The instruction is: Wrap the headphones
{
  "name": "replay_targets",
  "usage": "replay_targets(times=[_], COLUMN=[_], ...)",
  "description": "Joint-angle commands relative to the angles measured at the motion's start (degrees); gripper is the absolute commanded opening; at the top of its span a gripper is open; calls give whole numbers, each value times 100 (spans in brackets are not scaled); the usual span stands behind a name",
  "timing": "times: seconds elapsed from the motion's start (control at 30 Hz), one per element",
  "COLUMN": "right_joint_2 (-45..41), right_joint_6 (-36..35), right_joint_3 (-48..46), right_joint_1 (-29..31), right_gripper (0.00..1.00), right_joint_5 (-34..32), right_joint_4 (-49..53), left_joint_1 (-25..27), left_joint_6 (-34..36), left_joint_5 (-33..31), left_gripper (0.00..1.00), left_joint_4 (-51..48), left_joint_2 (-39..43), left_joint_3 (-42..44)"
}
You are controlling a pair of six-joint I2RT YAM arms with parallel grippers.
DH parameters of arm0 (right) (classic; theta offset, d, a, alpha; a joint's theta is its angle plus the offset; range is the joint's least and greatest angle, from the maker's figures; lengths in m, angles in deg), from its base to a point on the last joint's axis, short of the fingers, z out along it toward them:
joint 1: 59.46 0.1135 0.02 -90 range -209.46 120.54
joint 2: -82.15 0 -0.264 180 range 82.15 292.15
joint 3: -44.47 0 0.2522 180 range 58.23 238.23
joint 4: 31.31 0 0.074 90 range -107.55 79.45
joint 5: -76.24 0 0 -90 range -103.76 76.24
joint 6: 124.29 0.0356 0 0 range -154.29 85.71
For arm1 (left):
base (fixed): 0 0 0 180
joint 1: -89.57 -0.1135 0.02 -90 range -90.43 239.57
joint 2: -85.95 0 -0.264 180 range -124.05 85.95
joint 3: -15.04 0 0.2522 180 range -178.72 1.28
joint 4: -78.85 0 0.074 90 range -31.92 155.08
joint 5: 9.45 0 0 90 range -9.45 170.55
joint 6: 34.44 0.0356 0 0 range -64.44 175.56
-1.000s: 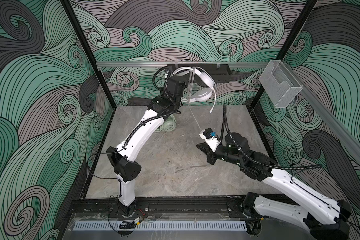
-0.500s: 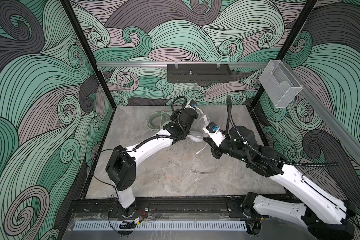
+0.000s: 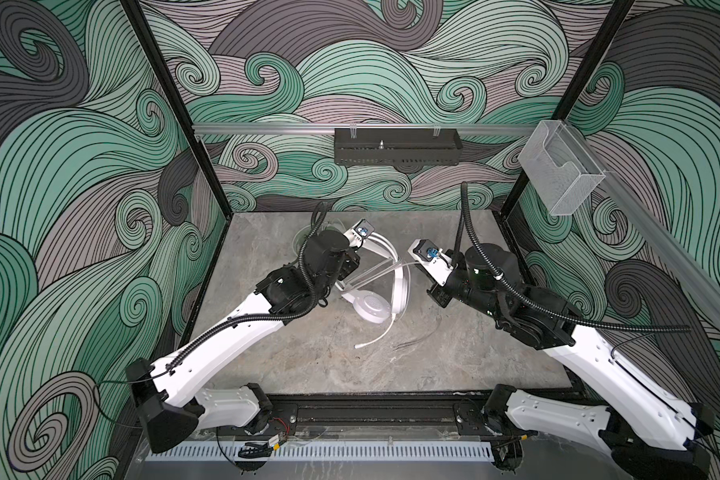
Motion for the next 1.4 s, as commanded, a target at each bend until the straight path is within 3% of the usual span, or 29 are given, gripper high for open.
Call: replay_targets(times=[0.0, 0.27, 0.53, 0.67, 0.8, 1.0, 1.37], right_joint_2=[-33, -182, -603, -614, -557, -411, -403], right_joint_6=[129, 527, 1317, 1447, 1630, 2086, 2913], right_joint_3=[17, -209, -895, -1021, -1049, -902, -1626], right_joint_1=[-196, -631, -1124, -1231, -1316, -1358, -1377], right_gripper=[0, 0, 1, 6, 17, 27, 24], right_joint_5=[214, 725, 1513, 1713, 1960, 2459, 2892], right_joint_4=[-360, -704, -1642, -2049, -2377, -2945, -3872], left_joint_1=[60, 59, 43, 43, 43, 43, 43], left_joint_6=[-449, -1127, -2125, -2438, -2788, -3287, -3928], left_joint_5=[978, 1737, 2041, 2531, 2946, 3187, 3231], left_gripper=[0, 0, 0, 0, 0, 0, 0], left_joint_4=[-804, -1306, -1306, -1071, -919, -948, -606], left_joint_2=[210, 661, 587, 605, 536, 263, -100], left_joint_3=[-508, -896, -1600, -1861, -2170, -2865, -3660])
